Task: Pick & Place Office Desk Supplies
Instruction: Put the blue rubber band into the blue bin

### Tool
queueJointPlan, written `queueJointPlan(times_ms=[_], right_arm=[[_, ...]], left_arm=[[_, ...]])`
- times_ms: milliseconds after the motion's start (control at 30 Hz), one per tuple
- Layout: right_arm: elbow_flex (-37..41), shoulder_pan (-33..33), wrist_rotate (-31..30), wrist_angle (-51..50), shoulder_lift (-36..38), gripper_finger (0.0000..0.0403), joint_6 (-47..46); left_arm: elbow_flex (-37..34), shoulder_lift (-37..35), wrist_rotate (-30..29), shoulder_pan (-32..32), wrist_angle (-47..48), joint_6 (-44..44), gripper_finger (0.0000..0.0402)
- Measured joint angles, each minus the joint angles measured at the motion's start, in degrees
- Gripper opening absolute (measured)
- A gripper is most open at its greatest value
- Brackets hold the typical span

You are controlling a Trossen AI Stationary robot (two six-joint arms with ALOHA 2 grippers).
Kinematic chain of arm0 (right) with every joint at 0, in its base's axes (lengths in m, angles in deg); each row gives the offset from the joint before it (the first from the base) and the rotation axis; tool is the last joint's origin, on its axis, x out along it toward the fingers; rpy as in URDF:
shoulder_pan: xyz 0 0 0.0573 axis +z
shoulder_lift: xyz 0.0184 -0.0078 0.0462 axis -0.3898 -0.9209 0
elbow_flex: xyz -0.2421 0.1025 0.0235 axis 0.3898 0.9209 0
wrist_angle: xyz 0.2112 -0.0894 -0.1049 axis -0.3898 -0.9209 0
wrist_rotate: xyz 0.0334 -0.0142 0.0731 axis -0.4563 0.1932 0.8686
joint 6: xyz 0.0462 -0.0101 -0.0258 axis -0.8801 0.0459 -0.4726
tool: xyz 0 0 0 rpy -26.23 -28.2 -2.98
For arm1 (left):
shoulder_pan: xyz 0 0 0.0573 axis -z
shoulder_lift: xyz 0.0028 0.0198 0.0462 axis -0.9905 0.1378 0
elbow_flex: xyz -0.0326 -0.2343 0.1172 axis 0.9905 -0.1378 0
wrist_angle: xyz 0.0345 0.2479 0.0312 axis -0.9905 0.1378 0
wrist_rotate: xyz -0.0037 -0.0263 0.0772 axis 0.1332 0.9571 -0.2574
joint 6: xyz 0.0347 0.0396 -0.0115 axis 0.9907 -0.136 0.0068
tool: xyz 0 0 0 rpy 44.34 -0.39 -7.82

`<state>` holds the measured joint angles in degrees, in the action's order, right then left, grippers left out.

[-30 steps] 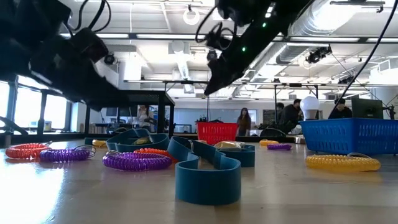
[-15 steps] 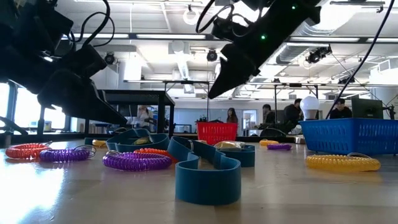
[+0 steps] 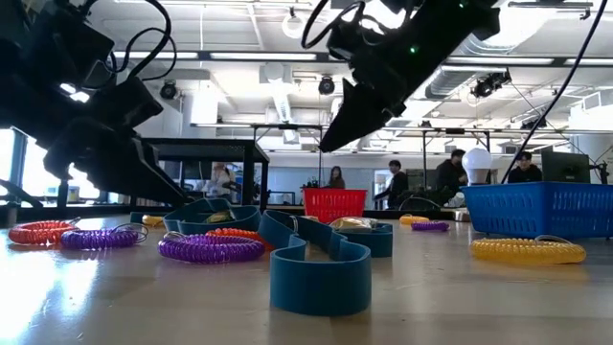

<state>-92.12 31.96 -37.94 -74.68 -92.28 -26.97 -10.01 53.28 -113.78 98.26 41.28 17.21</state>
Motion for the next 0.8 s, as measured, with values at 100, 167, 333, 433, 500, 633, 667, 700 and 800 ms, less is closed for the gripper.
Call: queueJointPlan(times_ms=[100,167,333,433,500,633,667,700,800], right_arm=[[0.0,0.0,2.6,1.2,0.0,0.0176,0.3],[0.0,0.0,3.0,2.1,0.0,0.0176,1.3],[0.0,0.0,3.0,2.4,0.0,0.0176,1.7],[0.0,0.0,3.0,2.5,0.0,0.0176,1.7],[0.0,0.0,3.0,2.6,0.0,0.0176,1.8],[0.0,0.0,2.8,2.6,0.0,0.0176,2.7],[0.0,0.0,2.8,2.7,0.0,0.0176,2.8],[0.0,0.0,2.7,2.9,-0.1,0.0176,2.8],[0.0,0.0,2.7,3.8,-0.5,0.0176,2.9]], left_arm=[[0.0,0.0,0.0,-0.5,1.3,-0.4,0.0133],[0.0,0.0,-0.1,-1.0,1.8,-1.0,0.0133],[0.0,0.0,-0.1,-1.2,2.0,-1.3,0.0133],[0.0,0.0,-0.1,-1.1,2.0,-1.4,0.0133],[0.0,0.0,-0.1,-1.1,2.0,-2.3,0.0133],[0.0,0.0,-0.1,-1.7,1.9,-4.0,0.0133],[0.0,0.0,-0.1,-2.0,1.9,-4.3,0.0133],[0.0,0.0,-0.1,-2.2,1.9,-4.7,0.0133],[0.0,0.0,-0.1,-2.4,1.3,-5.4,0.0133]])
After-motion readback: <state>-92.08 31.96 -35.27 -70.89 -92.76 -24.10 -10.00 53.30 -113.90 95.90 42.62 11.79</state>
